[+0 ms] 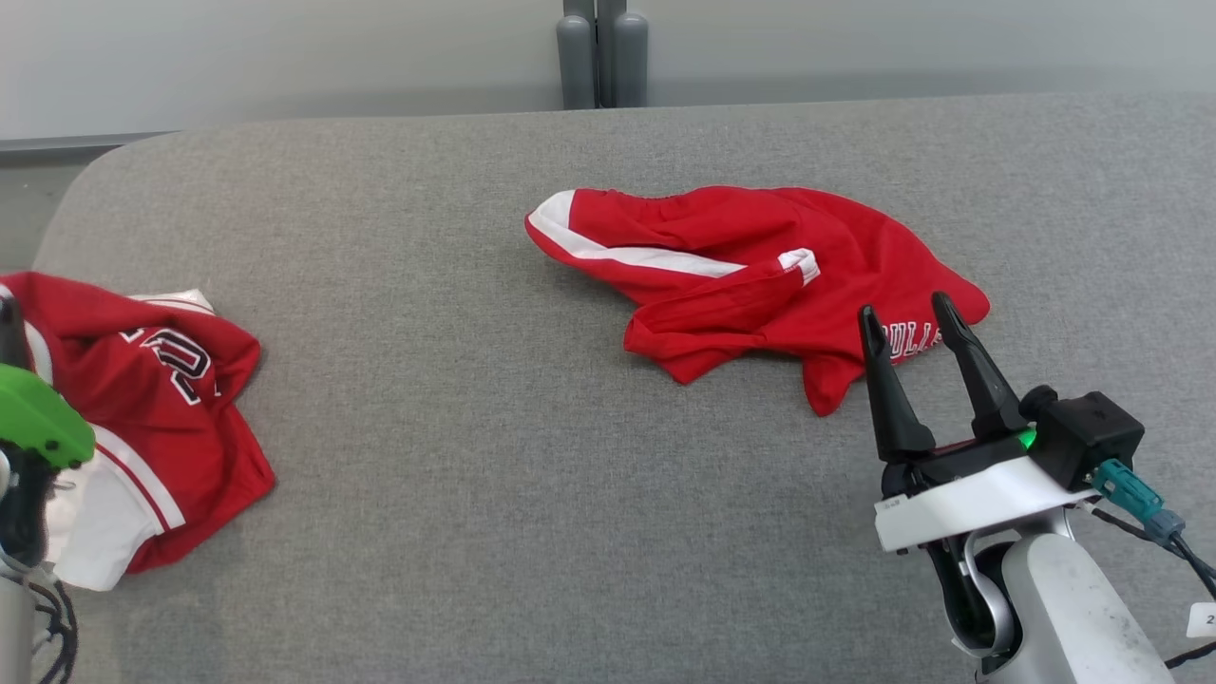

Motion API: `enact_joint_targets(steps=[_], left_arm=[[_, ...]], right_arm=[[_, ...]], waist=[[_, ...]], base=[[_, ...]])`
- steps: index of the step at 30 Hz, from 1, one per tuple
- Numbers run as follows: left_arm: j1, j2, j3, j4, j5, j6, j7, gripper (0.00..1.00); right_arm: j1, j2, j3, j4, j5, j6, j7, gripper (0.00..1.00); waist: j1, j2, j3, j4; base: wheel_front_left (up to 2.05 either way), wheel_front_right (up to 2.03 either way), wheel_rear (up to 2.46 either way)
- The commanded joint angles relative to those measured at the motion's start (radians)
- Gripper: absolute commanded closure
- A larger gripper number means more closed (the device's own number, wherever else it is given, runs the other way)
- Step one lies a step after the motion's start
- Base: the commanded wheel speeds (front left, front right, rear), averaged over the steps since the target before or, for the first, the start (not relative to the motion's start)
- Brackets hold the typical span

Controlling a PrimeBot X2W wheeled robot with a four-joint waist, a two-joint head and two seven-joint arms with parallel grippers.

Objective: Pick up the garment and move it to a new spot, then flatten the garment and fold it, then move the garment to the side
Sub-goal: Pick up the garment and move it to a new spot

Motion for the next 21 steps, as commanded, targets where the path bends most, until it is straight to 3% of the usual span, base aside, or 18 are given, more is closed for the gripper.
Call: enact_joint_targets(steps=[1,2,3,7,11,17,21], left_arm=[[0.007,-0.014,0.002,0.041,-0.018,-0.011,-0.011,1.0],[0.009,-0.025,0.003,0.086,-0.03,-0.022,-0.014,0.95],[0.012,-0.036,0.001,0.13,-0.044,-0.035,-0.003,0.03],[-0.016,-0.029,-0.019,0.239,-0.05,-0.064,0.027,0.0],[-0.056,-0.001,-0.044,0.252,-0.028,-0.079,0.036,0.0],[-0.083,0.028,-0.09,0.162,-0.013,-0.096,0.112,0.0],[-0.064,0.046,-0.103,0.037,-0.019,-0.073,0.199,0.0]], right_arm=[[-0.014,-0.006,0.0,0.0,0.003,0.0,-0.003,0.0],[-0.015,-0.006,-0.001,0.001,0.003,0.0,-0.003,0.0],[-0.014,-0.007,0.0,0.002,0.004,0.0,-0.003,0.0],[-0.01,-0.009,-0.005,0.006,0.005,0.0,-0.003,0.0],[0.007,-0.006,-0.015,0.013,0.0,0.0,-0.003,0.0],[0.024,-0.001,-0.023,0.014,-0.002,0.0,-0.003,0.0],[0.03,-0.003,-0.032,0.009,-0.006,0.0,-0.003,0.0]], waist=[[0.0,0.0,0.007,-0.004],[0.0,0.0,0.009,-0.005],[0.0,0.0,0.009,-0.006],[0.0,0.0,0.004,-0.002],[0.0,0.0,-0.015,0.019],[0.0,0.0,-0.047,0.059],[0.0,0.0,-0.06,0.077]], base=[[0.0,0.0,0.0],[0.0,0.0,0.0],[0.0,0.0,0.0],[0.0,0.0,0.0],[0.0,0.0,0.0],[0.0,0.0,0.0],[0.0,0.0,0.0]])
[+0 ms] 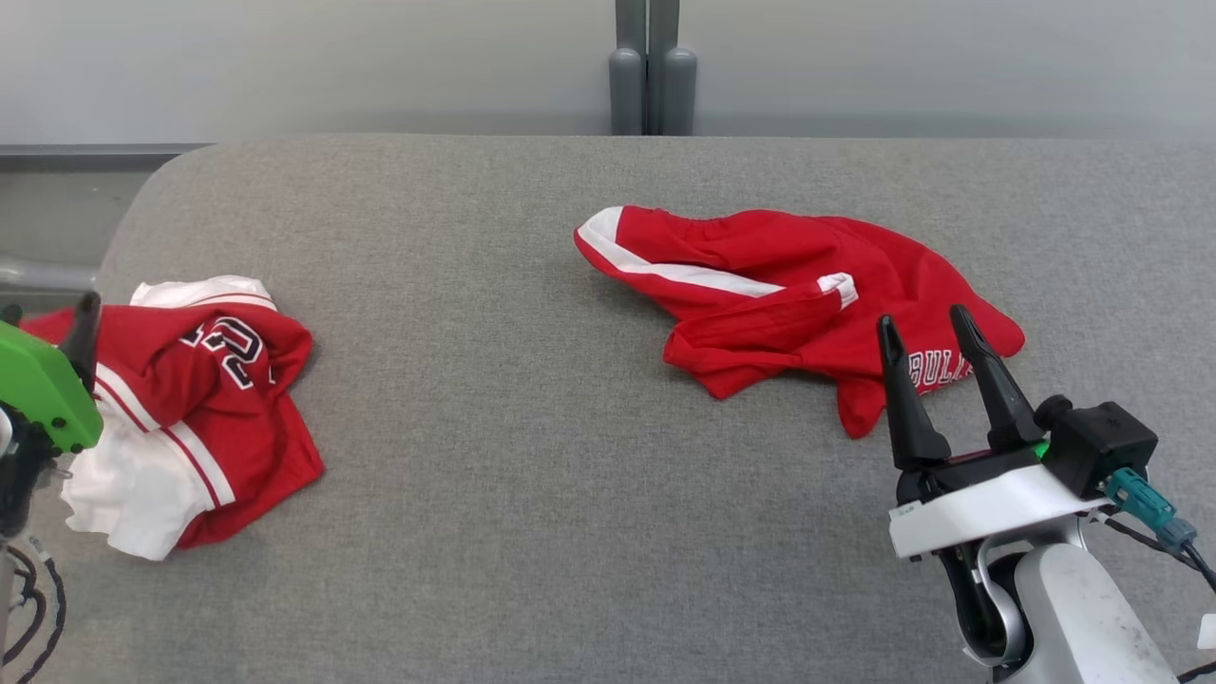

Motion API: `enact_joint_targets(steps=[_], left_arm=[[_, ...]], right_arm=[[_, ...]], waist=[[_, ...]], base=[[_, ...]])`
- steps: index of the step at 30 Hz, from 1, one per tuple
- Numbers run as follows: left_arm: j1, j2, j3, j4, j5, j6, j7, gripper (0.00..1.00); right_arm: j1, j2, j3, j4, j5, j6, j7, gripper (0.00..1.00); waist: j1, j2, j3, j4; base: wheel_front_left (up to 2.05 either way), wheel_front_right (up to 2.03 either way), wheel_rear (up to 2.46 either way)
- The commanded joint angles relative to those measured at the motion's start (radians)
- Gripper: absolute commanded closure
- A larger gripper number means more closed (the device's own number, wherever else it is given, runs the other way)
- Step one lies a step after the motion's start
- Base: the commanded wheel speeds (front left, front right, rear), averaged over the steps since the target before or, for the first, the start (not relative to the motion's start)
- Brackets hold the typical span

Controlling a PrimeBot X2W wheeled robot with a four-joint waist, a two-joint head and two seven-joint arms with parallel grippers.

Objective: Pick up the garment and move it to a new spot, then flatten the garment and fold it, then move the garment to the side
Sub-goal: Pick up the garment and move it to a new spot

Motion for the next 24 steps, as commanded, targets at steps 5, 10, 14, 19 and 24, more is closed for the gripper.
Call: enact_joint_targets(steps=[5,10,14,19,24], left_arm=[[0.049,0.033,-0.009,-0.251,0.021,0.069,0.074,0.0],[0.131,0.017,-0.008,-0.52,0.042,0.132,0.054,0.0],[0.215,-0.005,-0.01,-0.663,0.094,0.194,-0.025,0.0],[0.311,-0.068,-0.02,-0.739,0.126,0.23,-0.171,0.0],[0.381,-0.135,-0.043,-0.728,0.183,0.267,-0.333,0.0]], right_arm=[[0.016,-0.006,-0.011,-0.005,-0.005,0.0,-0.003,0.0],[0.017,-0.002,-0.008,-0.008,-0.005,0.0,-0.003,0.0],[0.014,0.0,-0.009,-0.008,-0.006,0.0,-0.003,0.0],[0.006,-0.009,-0.009,-0.01,-0.008,0.0,-0.003,0.0],[0.005,-0.02,0.0,-0.005,-0.004,0.0,-0.003,0.0]], waist=[[0.0,0.0,-0.025,0.018],[0.0,0.0,-0.033,-0.012],[0.0,0.0,-0.035,-0.058],[0.0,0.0,-0.027,-0.127],[0.0,0.0,-0.032,-0.184]], base=[[0.0,0.0,0.0],[0.0,0.0,0.0],[0.0,0.0,0.0],[0.0,0.0,0.0],[0.0,0.0,0.0]])
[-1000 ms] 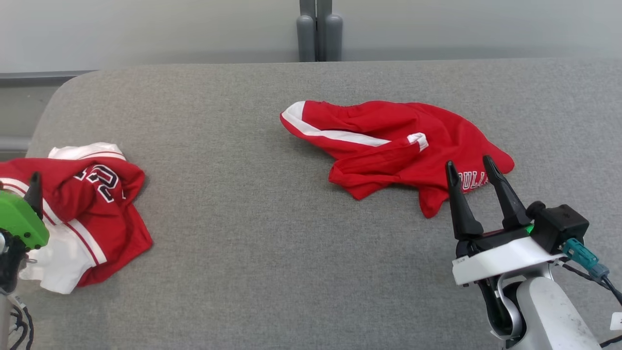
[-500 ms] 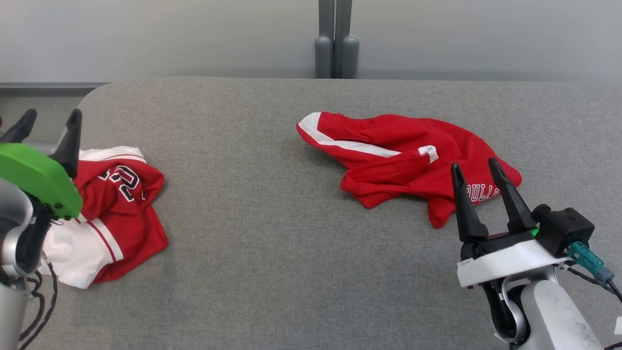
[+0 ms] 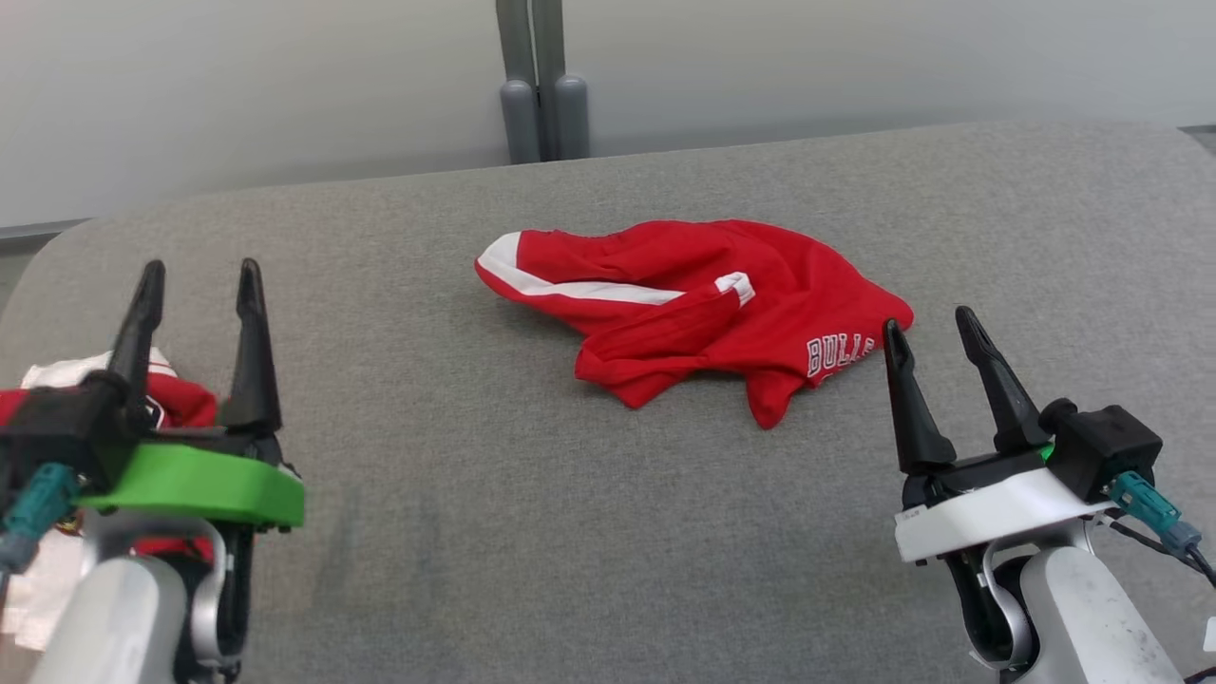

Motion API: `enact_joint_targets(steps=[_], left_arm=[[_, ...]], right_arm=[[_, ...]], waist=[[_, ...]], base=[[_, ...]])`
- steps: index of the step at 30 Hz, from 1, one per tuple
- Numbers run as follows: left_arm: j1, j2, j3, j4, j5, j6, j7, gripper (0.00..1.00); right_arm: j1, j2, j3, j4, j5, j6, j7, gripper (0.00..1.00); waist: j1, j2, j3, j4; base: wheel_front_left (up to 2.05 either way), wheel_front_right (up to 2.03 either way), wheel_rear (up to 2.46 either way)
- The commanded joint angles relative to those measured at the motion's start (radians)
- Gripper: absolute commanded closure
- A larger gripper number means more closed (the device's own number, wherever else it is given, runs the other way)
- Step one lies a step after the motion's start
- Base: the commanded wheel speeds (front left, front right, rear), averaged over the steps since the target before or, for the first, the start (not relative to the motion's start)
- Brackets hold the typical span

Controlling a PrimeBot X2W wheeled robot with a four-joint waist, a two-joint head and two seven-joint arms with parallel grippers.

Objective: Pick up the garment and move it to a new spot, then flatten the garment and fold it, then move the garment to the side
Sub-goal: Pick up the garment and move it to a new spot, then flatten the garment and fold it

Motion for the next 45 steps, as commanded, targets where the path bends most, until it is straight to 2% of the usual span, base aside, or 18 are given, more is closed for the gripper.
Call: enact_joint_targets(steps=[1,7,12,22,28,32,38,45], left_arm=[[0.039,-0.03,-0.014,0.015,0.007,0.008,-0.039,0.0],[0.124,-0.124,-0.044,0.105,-0.005,0.012,-0.154,0.0],[0.148,-0.184,-0.061,0.165,-0.018,-0.018,-0.182,0.0],[0.112,-0.22,-0.067,0.219,0.016,-0.066,-0.19,0.0],[0.119,-0.239,-0.074,0.222,0.029,-0.085,-0.191,0.0],[0.117,-0.252,-0.082,0.228,0.037,-0.096,-0.191,0.0],[0.108,-0.273,-0.087,0.24,0.042,-0.109,-0.191,0.0],[0.095,-0.292,-0.078,0.251,0.048,-0.123,-0.19,0.0]], right_arm=[[0.001,-0.008,0.007,0.003,-0.001,0.0,-0.003,0.0],[0.016,-0.025,0.032,0.009,0.01,0.0,-0.003,0.0],[0.023,-0.032,0.032,0.011,0.019,0.0,-0.003,0.0],[0.016,-0.034,0.054,0.024,0.028,0.0,-0.003,0.0],[-0.03,-0.047,0.126,0.064,0.047,0.0,-0.003,0.0],[-0.1,-0.061,0.221,0.16,0.075,0.0,0.006,0.0],[-0.24,-0.048,0.34,0.346,0.119,0.0,0.088,0.0],[-0.384,-0.025,0.4,0.581,0.121,0.0,0.194,0.0]], waist=[[0.0,0.0,-0.004,-0.053],[0.0,0.0,-0.013,-0.104],[0.0,0.0,-0.003,-0.114],[0.0,0.0,-0.017,-0.063],[0.0,0.0,-0.016,0.013],[0.0,0.0,-0.006,0.081],[0.0,0.0,0.014,0.181],[0.0,0.0,0.04,0.261]], base=[[0.0,0.0,0.0],[0.0,0.0,0.0],[0.0,0.0,0.0],[0.0,0.0,0.0],[0.0,0.0,0.0],[0.0,0.0,0.0],[0.0,0.0,0.0],[0.0,0.0,0.0]])
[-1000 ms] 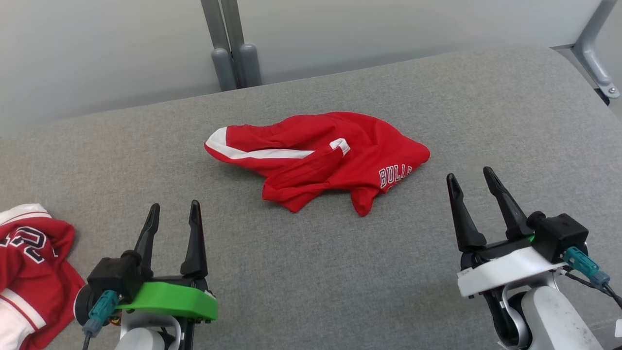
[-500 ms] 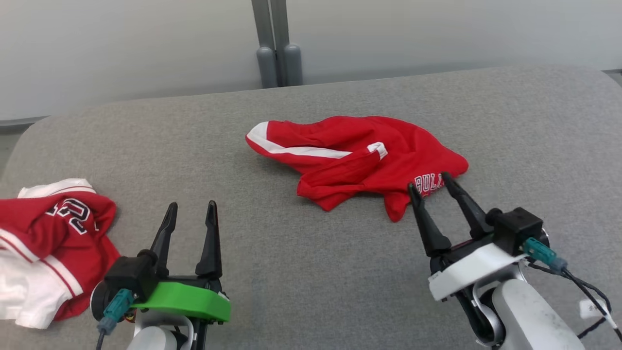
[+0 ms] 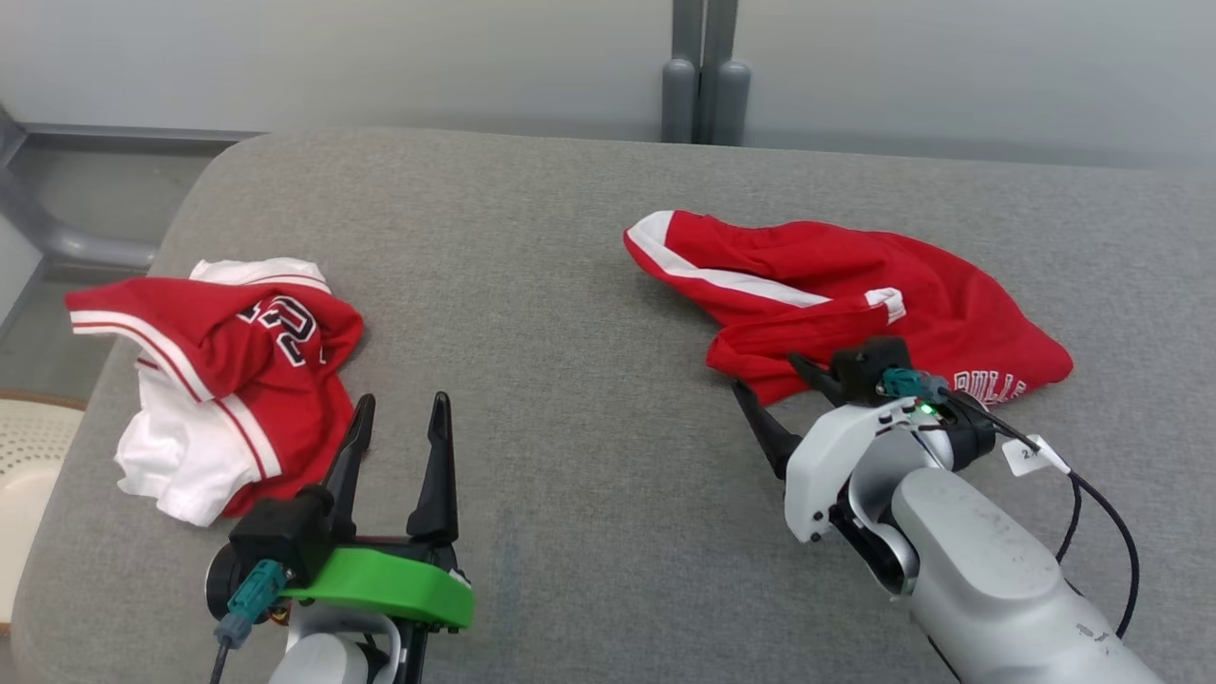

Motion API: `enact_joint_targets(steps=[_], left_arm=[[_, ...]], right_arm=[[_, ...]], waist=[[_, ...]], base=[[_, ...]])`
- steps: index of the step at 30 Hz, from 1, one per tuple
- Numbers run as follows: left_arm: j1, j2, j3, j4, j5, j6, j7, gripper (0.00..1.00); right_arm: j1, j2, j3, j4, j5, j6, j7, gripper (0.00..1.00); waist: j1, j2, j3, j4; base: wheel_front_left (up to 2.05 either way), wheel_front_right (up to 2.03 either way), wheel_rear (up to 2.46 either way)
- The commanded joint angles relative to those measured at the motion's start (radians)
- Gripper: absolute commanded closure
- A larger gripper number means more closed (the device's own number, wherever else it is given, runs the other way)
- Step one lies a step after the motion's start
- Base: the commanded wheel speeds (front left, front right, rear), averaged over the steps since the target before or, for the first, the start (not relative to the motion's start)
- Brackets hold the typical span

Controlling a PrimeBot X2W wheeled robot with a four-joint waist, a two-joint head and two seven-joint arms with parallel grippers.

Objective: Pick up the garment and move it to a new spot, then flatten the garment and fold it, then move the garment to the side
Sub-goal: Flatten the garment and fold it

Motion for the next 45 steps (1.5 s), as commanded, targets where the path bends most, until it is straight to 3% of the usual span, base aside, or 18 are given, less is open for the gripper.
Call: enact_joint_targets(steps=[1,12,13,14,21,27,31,36,45], left_arm=[[-0.019,-0.005,0.005,0.003,0.005,-0.004,0.0,0.0],[-0.028,-0.027,0.025,0.016,0.019,-0.022,0.0,0.0],[-0.028,-0.028,0.028,0.018,0.022,-0.023,0.0,0.0],[-0.027,-0.029,0.03,0.02,0.023,-0.025,0.0,0.0],[-0.016,-0.033,0.044,0.034,0.035,-0.032,0.0,0.0],[0.016,-0.023,0.055,0.045,0.036,-0.034,-0.001,0.0],[0.043,-0.012,0.074,0.041,0.025,-0.024,-0.001,0.0],[0.067,-0.001,0.082,0.03,0.018,-0.018,0.003,0.0],[0.052,0.009,0.077,0.017,0.02,-0.01,0.015,0.0]], right_arm=[[-0.031,0.004,0.004,0.038,-0.014,0.0,0.012,0.0],[-0.152,0.04,0.009,0.274,-0.03,0.0,-0.003,0.0],[-0.16,0.041,0.013,0.289,-0.034,0.0,-0.016,0.57],[-0.164,0.042,0.017,0.301,-0.033,0.0,-0.025,1.0],[-0.171,0.057,0.002,0.328,-0.001,0.0,-0.15,1.0],[-0.058,0.069,-0.03,0.135,0.136,0.0,-0.193,1.0],[0.062,0.026,-0.07,-0.064,0.24,0.0,-0.195,1.0],[0.226,-0.073,-0.142,-0.312,0.336,0.0,-0.178,1.0],[0.446,-0.186,-0.292,-0.499,0.418,0.0,-0.048,1.0]], waist=[[0.0,0.0,0.028,0.062],[0.0,0.0,0.052,0.103],[0.0,0.0,0.054,0.102],[0.0,0.0,0.055,0.1],[0.0,0.0,0.037,0.06],[0.0,0.0,-0.009,-0.028],[0.0,0.0,-0.039,-0.108],[0.0,0.0,-0.046,-0.204],[0.0,0.0,-0.014,-0.303]], base=[[0.0,0.0,0.0],[0.0,0.0,0.0],[0.0,0.0,0.0],[0.0,0.0,0.0],[0.0,0.0,0.0],[0.0,0.0,0.0],[0.0,0.0,0.0],[0.0,0.0,0.0],[0.0,0.0,0.0]])
